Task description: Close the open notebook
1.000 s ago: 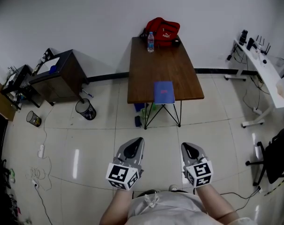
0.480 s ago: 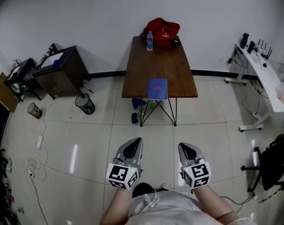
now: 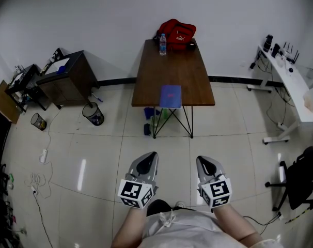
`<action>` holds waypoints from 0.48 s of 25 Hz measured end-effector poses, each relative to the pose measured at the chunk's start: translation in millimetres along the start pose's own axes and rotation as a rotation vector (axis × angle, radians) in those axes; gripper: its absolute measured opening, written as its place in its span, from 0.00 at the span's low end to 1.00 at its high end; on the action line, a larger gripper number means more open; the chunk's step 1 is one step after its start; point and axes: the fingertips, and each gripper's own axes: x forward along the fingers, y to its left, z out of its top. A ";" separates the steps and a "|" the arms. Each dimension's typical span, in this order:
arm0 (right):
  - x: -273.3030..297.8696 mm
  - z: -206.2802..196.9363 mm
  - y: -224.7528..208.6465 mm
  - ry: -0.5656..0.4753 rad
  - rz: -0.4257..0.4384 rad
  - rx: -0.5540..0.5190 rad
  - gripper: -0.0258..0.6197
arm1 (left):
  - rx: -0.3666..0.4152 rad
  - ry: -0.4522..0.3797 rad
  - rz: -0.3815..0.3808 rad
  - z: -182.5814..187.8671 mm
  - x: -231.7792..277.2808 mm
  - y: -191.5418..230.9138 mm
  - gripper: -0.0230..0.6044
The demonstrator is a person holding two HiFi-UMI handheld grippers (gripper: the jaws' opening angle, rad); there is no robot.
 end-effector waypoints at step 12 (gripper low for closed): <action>6.8 4.7 2.6 -0.010 -0.013 0.003 0.05 | -0.011 -0.017 -0.019 12.6 1.4 8.9 0.05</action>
